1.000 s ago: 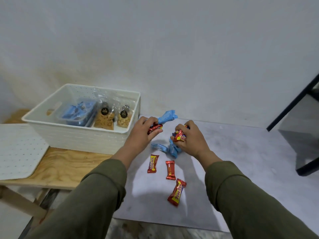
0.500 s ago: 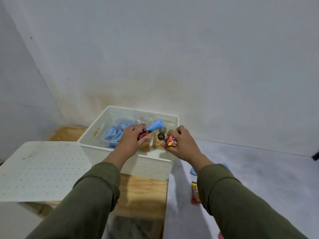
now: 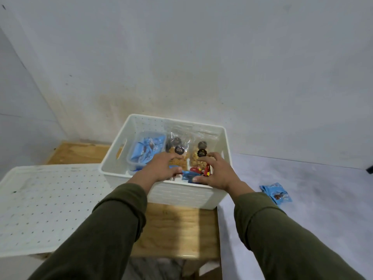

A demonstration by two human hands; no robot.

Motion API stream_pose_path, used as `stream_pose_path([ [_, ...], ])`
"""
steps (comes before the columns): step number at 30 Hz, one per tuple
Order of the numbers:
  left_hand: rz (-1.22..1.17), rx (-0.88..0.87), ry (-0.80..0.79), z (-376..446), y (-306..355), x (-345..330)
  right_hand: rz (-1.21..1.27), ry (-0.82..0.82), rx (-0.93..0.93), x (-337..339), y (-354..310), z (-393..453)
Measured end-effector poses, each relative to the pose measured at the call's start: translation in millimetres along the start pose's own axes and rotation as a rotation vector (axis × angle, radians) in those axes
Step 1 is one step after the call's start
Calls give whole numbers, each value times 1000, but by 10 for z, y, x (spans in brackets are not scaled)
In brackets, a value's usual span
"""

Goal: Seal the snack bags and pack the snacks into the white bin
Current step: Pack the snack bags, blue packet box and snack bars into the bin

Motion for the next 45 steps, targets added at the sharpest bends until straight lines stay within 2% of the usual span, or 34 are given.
stream_pose_path([
  [5,-28,-32,73,-59,150,88,4,108,24,205,29,-82],
  [12,-94,-115,188,-198,783,181,-28,295,16,865,254,-544],
  [17,-93,-197,272,-363,1413,51,-74,328,-49,1308,727,-1012],
  [22,-134,-226,302,-567,1921,-384,-78,310,-84,1599,1332,-1402],
  [28,-139,-93,338,-1107,2267,-1179,-100,172,-32,1636,1994,-1796],
  [35,-70,77,249,-1720,2517,-2250,-89,76,12,1537,2564,-2246],
  [39,-79,133,271,-1896,2532,-2618,-94,37,15,1405,2795,-2368],
  [45,77,330,173,-1950,2348,-3078,-96,-16,-22,1075,3108,-2434],
])
Point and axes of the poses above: each hand's wrist, its own z-axis towards the middle knuckle, its own x-axis out of the back of the hand, y = z × x, the point moved 7 cm from there along z, towards the middle knuckle, and after that the axes turned 9 degrees about y, right-handed, at the moved point
